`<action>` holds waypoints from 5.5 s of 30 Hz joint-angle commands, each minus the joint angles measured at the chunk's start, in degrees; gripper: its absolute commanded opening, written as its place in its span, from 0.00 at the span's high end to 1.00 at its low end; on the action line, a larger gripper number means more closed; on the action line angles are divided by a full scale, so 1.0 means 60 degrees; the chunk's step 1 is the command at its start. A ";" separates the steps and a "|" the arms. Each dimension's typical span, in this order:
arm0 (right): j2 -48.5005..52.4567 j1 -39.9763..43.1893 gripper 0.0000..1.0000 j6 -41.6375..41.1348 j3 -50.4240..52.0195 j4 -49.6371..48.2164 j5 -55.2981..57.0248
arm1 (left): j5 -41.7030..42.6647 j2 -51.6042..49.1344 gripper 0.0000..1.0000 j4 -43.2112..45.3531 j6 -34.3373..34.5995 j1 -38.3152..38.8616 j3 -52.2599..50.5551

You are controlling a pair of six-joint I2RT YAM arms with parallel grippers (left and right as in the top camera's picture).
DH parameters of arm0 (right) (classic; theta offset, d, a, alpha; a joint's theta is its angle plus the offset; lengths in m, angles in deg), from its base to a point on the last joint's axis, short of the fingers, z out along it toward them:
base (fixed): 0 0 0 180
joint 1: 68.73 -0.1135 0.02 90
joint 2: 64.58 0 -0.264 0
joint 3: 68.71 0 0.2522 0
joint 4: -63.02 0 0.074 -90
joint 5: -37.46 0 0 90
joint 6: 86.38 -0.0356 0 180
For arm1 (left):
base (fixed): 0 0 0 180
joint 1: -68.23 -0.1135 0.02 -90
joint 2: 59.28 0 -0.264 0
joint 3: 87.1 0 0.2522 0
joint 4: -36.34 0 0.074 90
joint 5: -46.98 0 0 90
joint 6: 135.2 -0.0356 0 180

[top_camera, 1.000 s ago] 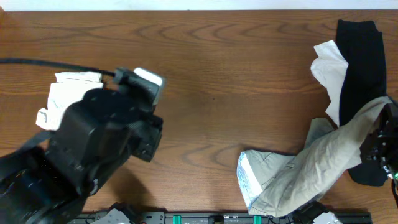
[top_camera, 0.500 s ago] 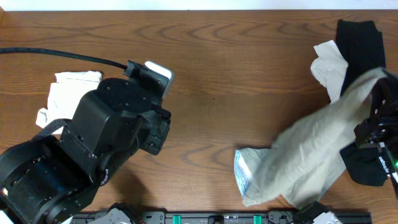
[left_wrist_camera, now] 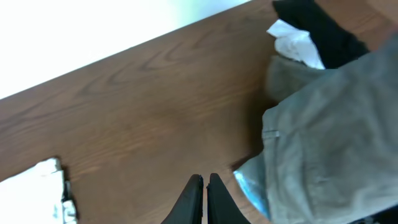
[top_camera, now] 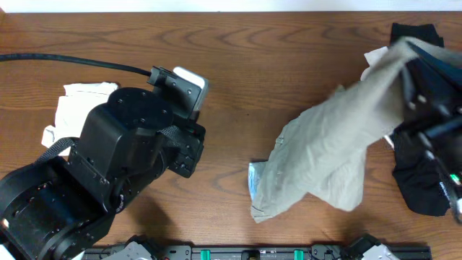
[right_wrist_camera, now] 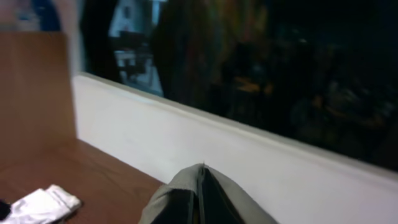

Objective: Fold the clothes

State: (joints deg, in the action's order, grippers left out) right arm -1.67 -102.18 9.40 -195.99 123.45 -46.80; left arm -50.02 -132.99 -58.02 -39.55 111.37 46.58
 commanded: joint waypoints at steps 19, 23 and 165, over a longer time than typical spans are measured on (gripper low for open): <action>-0.0452 0.0138 0.99 0.1089 -0.0084 -0.0969 -0.1162 | 0.2561 -0.1191 0.20 0.0273 -0.0678 -0.0426 -0.0208; -0.0652 0.0138 0.99 0.1089 -0.0084 -0.0812 -0.0572 | 0.3748 -0.1592 0.19 0.0291 -0.1319 -0.0616 -0.0208; -0.1166 0.0135 0.99 -0.2707 -0.0084 0.3530 0.5424 | 0.1650 0.2652 0.95 0.0998 -0.1311 -0.2346 -0.0302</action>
State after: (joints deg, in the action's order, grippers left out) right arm -7.68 -102.18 -2.12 -196.01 143.54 -16.81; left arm -39.03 -117.43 -51.64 -48.18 97.57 42.14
